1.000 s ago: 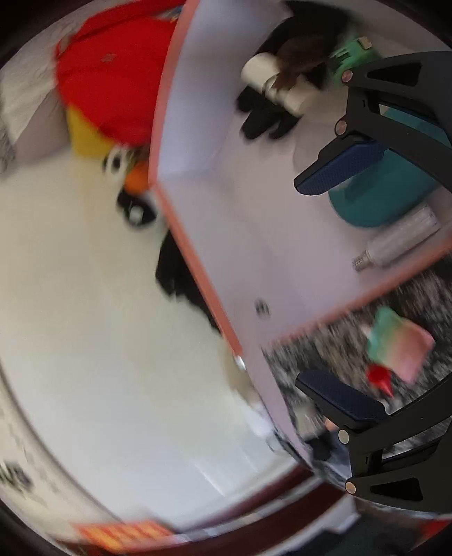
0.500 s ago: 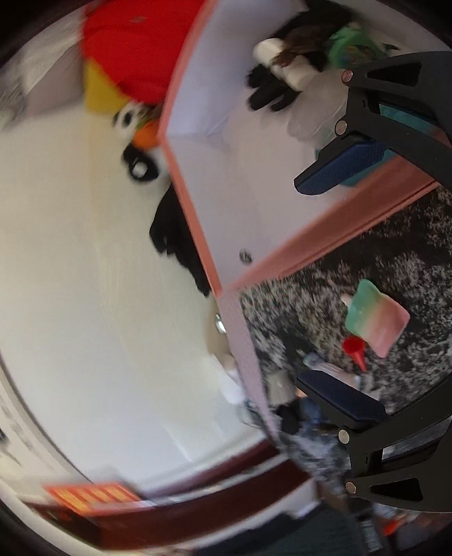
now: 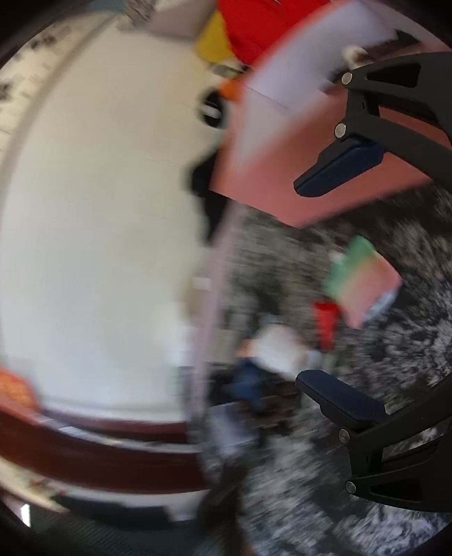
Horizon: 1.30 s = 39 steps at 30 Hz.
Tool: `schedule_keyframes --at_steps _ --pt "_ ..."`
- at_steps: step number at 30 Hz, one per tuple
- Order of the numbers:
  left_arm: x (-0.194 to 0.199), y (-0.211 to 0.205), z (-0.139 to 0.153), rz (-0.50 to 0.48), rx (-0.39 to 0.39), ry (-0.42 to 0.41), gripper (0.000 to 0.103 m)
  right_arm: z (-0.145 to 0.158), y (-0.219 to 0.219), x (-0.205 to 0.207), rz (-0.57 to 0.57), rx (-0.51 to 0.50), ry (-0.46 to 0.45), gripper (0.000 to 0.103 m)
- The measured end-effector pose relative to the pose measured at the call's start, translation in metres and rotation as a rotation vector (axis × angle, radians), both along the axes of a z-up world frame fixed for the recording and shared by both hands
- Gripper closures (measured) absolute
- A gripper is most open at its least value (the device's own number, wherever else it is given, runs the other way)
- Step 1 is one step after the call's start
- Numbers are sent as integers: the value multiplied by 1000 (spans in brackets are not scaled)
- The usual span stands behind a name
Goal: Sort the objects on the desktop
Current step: 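Grasp the pink-green squeeze pouch with the right tool while the left tool grasps the white ribbed cup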
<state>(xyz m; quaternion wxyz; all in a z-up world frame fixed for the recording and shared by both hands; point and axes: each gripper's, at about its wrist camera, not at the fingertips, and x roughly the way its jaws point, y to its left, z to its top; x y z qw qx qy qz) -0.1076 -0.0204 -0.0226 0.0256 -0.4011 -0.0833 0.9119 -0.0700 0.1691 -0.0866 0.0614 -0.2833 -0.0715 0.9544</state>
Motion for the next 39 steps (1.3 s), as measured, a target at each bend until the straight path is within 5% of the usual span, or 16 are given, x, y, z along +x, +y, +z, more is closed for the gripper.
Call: schedule_keyframes --at_steps 2,6,11,17,18,21,28,34,39 --pt "0 -10 1 18 2 -1 1 -24 8 -23 -48 -32 -117 9" --pt "0 -27 2 40 -11 3 1 -72 51 -59 -130 -305 -321 8" --pt "-1 -34 -1 52 -24 1 1 -67 61 -61 -128 -353 -278 10" --pt "-9 -17 -9 -5 -27 -7 1 -50 49 -49 -111 -285 -259 29" --pt "-13 -9 -12 -34 -28 -13 1 -43 46 -44 -100 -275 -251 62" --pt "-31 23 -21 -136 -31 -34 1 -29 27 -27 -102 -180 -215 81" --pt "-89 78 -59 -240 107 -192 5 -28 37 -26 -82 -222 -211 86" --pt "-121 109 -99 -217 -23 -232 12 -22 53 -29 -84 -325 -196 87" --pt "-120 118 -103 -260 -105 -164 36 -21 57 -33 -79 -357 -192 87"
